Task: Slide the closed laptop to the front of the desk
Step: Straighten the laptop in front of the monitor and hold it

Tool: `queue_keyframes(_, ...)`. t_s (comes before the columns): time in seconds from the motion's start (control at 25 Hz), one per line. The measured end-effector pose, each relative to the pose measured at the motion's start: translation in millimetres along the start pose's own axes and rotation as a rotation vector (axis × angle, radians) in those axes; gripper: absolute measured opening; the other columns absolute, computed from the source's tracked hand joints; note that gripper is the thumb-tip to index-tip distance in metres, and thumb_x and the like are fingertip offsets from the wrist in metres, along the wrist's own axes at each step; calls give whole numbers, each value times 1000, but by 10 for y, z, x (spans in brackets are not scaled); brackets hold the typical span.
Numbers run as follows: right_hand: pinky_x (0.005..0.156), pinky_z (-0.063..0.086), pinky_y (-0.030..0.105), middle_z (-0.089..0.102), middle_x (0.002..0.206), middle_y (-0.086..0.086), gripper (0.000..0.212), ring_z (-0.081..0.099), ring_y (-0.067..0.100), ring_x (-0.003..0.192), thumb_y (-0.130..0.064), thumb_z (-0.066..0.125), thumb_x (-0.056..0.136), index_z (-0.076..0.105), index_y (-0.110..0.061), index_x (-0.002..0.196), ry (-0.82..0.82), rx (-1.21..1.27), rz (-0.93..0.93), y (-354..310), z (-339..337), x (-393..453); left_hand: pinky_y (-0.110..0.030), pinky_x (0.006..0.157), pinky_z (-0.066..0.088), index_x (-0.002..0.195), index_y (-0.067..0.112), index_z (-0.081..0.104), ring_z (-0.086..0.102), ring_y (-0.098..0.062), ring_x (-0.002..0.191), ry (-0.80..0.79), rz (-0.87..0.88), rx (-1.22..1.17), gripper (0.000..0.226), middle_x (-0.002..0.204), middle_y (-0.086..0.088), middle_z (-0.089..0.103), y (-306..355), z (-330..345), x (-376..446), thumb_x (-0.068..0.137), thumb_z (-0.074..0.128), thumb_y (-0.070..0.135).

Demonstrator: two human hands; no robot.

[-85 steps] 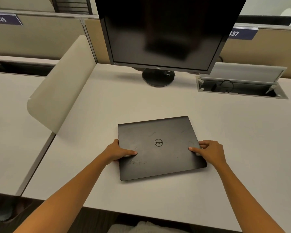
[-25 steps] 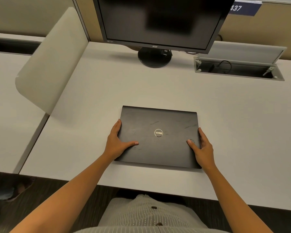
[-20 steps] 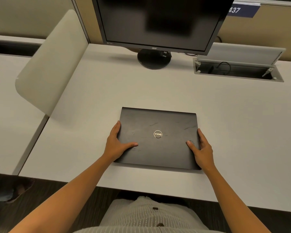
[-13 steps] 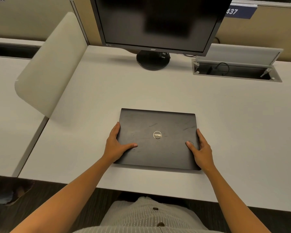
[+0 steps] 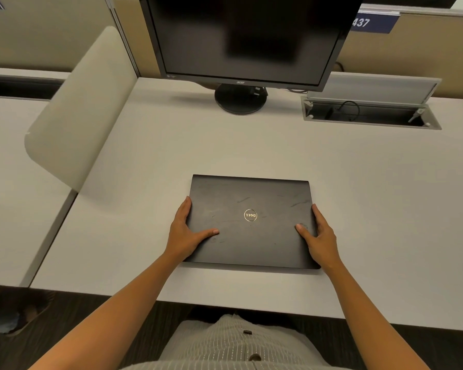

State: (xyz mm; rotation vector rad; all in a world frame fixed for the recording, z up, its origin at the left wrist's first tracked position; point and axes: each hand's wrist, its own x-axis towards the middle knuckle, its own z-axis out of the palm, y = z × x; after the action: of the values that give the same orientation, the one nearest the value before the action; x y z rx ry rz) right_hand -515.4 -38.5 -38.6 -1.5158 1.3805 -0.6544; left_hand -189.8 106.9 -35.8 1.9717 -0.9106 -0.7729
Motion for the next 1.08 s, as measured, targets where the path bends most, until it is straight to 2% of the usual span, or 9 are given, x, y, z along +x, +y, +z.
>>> queue_keyframes(0.16, 117, 36, 43, 38, 159, -1, 78, 40, 23, 144, -29, 70, 91, 28, -24, 157, 6, -3, 21, -1, -9, 9, -37, 120, 31, 159, 21, 26, 33, -16, 147, 0, -2, -2, 121, 163, 4, 32, 9, -6, -2, 61, 94, 43)
queue_keyframes(0.36, 110, 37, 32, 41, 157, -1, 77, 43, 22, 142, -26, 71, 91, 30, -23, 156, 18, 42, 29, -15, -5, -11, -34, 120, 30, 159, 21, 26, 33, -15, 147, 1, -2, -11, 121, 162, 5, 33, 5, -6, -2, 61, 95, 42)
queue_keyframes(0.68, 112, 38, 37, 42, 157, 1, 77, 44, 24, 141, -24, 71, 91, 30, -22, 156, 29, 49, 30, -24, 11, -31, -29, 117, 29, 159, 21, 26, 33, -14, 147, -2, 6, 0, 122, 162, 5, 32, -24, -8, 6, 61, 94, 45)
queue_keyframes(0.96, 108, 38, 29, 42, 156, -1, 76, 44, 21, 140, -23, 70, 92, 30, -22, 156, 21, 86, 23, -24, 10, -56, -32, 118, 30, 159, 21, 25, 33, -17, 147, -1, 13, 18, 122, 163, 5, 32, -38, 2, 16, 61, 92, 48)
queue_keyframes(1.08, 110, 38, 31, 41, 157, -1, 75, 43, 21, 140, -23, 69, 93, 29, -23, 156, 12, 87, 17, -15, 9, -63, -34, 119, 30, 159, 20, 25, 33, -17, 148, 0, 16, 23, 122, 163, 4, 31, -30, 2, 7, 61, 92, 48)
